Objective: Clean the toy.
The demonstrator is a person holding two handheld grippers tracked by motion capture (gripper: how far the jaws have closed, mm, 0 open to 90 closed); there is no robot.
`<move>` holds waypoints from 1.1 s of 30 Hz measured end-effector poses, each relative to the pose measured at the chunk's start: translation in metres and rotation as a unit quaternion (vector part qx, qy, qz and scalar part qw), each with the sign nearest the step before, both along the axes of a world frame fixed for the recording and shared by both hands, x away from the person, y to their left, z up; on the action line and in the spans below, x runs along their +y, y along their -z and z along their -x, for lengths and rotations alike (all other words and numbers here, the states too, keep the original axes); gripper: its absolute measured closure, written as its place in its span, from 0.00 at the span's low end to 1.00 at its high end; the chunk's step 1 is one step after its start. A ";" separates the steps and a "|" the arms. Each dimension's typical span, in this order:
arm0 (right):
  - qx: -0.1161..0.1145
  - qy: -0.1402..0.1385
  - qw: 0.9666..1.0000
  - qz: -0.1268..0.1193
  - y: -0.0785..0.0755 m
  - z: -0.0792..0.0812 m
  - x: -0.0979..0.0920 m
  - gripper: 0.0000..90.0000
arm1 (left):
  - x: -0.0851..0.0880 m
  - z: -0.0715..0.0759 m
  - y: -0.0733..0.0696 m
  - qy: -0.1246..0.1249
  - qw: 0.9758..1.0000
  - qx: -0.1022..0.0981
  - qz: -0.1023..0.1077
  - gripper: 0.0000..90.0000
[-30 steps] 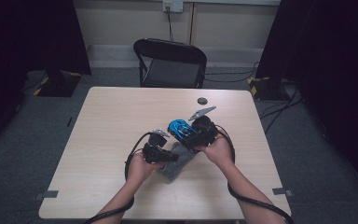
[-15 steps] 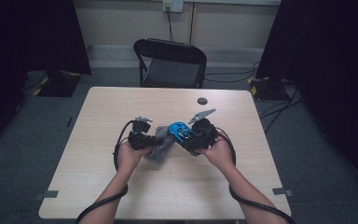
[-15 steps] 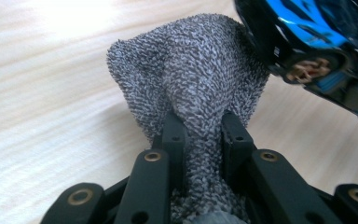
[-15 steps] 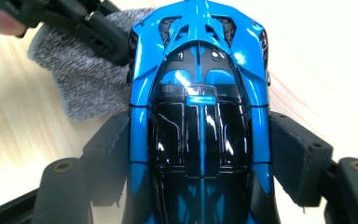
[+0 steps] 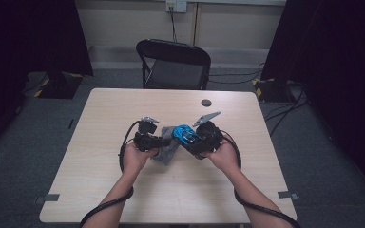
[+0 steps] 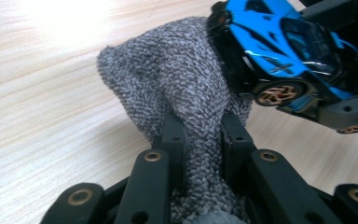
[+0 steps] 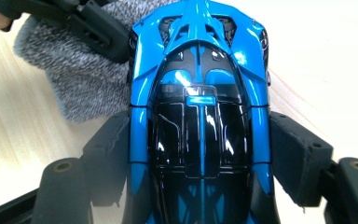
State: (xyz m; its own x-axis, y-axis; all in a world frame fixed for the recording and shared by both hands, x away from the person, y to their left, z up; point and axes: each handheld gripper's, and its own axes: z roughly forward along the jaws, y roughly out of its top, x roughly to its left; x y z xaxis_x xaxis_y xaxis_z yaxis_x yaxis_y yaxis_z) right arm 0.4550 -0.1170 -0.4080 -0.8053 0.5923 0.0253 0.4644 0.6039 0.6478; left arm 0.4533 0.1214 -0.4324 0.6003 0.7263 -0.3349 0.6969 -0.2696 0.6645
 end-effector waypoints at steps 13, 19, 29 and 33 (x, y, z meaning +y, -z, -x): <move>-0.001 0.001 1.000 -0.003 -0.003 0.000 0.004 0.32 | -0.012 0.005 0.001 0.021 1.000 0.002 0.003 0.84; -0.002 0.004 1.000 -0.005 -0.003 -0.001 0.007 0.32 | -0.019 0.010 0.006 0.033 0.999 0.006 0.010 0.84; -0.002 0.008 1.000 -0.005 -0.006 -0.002 0.011 0.32 | -0.033 0.019 0.012 0.051 0.998 0.011 0.023 0.84; -0.002 0.011 1.000 -0.005 -0.006 -0.002 0.013 0.32 | -0.039 0.022 0.015 0.059 0.998 0.012 0.025 0.84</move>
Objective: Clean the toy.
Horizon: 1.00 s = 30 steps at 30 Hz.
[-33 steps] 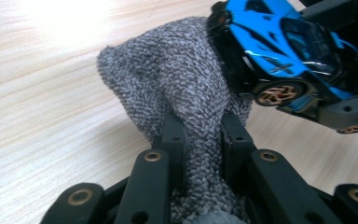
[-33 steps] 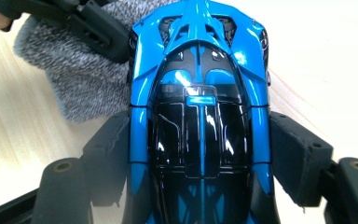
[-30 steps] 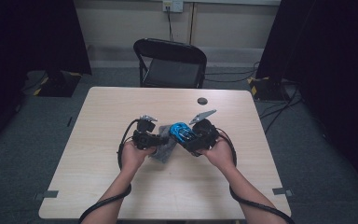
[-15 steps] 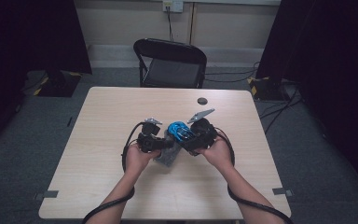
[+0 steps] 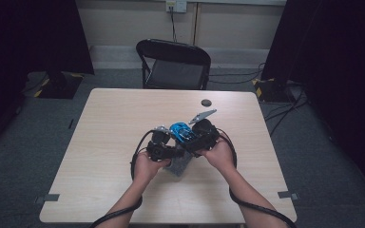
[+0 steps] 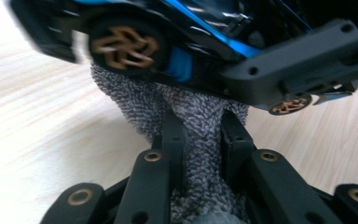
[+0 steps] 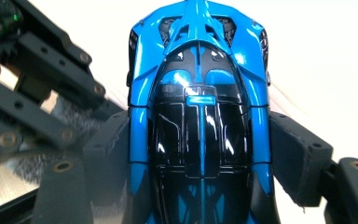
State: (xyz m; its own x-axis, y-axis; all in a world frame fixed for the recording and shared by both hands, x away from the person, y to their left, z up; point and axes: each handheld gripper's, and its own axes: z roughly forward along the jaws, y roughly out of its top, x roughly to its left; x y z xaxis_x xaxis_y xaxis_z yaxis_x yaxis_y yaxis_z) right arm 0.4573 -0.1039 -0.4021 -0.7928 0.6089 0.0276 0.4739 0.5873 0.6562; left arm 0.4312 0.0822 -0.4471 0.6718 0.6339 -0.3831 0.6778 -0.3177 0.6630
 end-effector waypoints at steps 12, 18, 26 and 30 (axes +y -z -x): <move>0.007 0.006 1.000 -0.003 0.001 -0.006 -0.001 0.32 | -0.014 0.010 0.006 0.032 0.999 0.013 -0.002 0.84; 0.011 0.017 1.000 -0.011 0.001 -0.010 -0.007 0.32 | -0.018 0.015 0.006 0.051 0.999 0.013 -0.012 0.84; 0.010 0.039 0.999 -0.017 -0.001 -0.015 -0.025 0.32 | -0.002 0.020 0.002 0.057 0.998 0.007 -0.036 0.84; 0.011 0.050 0.999 -0.015 0.000 -0.016 -0.036 0.32 | 0.013 0.019 -0.001 0.040 0.998 0.002 -0.046 0.84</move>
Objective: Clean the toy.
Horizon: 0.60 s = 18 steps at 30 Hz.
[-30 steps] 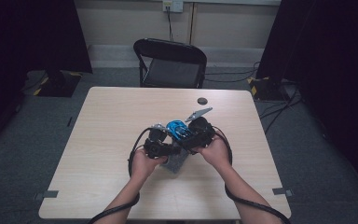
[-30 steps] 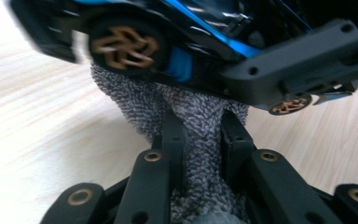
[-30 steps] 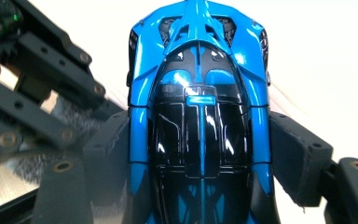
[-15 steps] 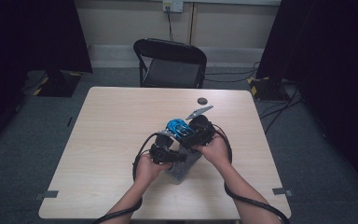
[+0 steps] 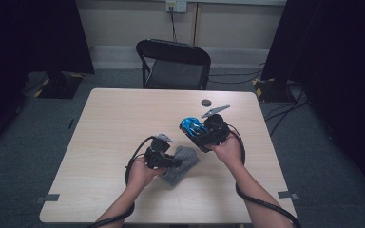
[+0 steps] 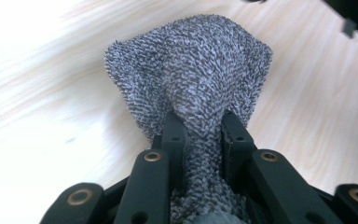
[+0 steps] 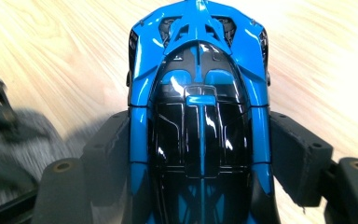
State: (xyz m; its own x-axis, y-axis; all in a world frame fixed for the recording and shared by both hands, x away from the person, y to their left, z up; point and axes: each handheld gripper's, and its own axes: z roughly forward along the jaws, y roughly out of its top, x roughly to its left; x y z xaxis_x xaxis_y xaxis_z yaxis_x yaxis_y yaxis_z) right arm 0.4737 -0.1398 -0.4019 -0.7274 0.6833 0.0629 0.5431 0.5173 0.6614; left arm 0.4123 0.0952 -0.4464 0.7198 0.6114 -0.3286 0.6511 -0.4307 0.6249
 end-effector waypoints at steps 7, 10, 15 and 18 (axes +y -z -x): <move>0.001 0.014 1.000 0.007 0.005 0.001 -0.018 0.32 | 0.027 -0.008 -0.010 -0.030 0.999 -0.015 -0.017 0.84; 0.002 0.022 1.000 0.011 0.008 0.001 -0.028 0.32 | 0.038 -0.012 -0.013 -0.040 0.999 -0.018 -0.025 0.84; 0.005 0.038 0.999 0.017 0.015 0.002 -0.046 0.32 | 0.056 -0.021 -0.014 -0.066 0.997 -0.021 -0.035 0.84; 0.007 0.045 0.999 0.018 0.020 0.001 -0.055 0.32 | 0.065 -0.025 -0.014 -0.078 0.996 -0.023 -0.041 0.84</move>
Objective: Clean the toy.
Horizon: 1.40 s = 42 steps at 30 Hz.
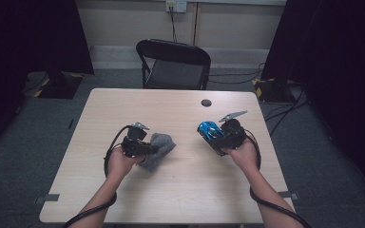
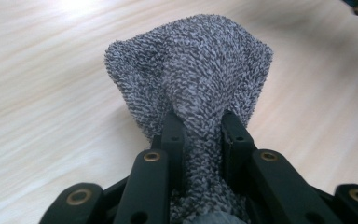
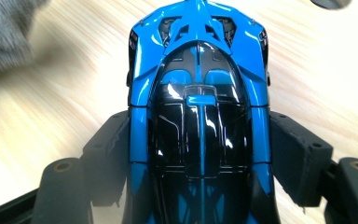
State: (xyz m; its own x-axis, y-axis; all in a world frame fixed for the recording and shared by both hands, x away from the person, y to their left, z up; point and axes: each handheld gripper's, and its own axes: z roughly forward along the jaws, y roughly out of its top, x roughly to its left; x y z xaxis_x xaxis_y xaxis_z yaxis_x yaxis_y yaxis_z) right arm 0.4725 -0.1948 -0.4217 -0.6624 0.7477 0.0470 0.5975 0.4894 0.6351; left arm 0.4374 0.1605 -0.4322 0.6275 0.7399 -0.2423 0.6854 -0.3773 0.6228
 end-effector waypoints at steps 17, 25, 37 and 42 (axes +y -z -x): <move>0.012 0.043 0.999 0.006 0.024 0.002 -0.049 0.32 | 0.036 -0.018 0.016 -0.048 0.998 0.002 -0.030 0.84; 0.020 0.052 0.998 0.015 0.038 0.002 -0.058 0.32 | 0.046 -0.025 0.023 -0.068 0.997 0.000 -0.043 0.84; 0.028 0.064 0.997 0.014 0.054 0.002 -0.067 0.32 | 0.047 -0.026 0.032 -0.064 0.997 -0.001 -0.053 0.81; 0.027 0.060 0.998 0.023 0.056 0.002 -0.066 0.31 | 0.045 -0.024 0.034 -0.064 0.997 -0.002 -0.053 0.79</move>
State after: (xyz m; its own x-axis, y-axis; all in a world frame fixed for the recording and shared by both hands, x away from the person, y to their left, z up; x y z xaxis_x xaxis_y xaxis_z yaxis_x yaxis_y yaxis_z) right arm 0.4705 -0.2609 -0.4776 -0.5655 0.8235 0.0444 0.6867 0.4404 0.5783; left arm 0.4611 0.2054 -0.4662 0.5273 0.8351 -0.1567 0.7296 -0.3504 0.5873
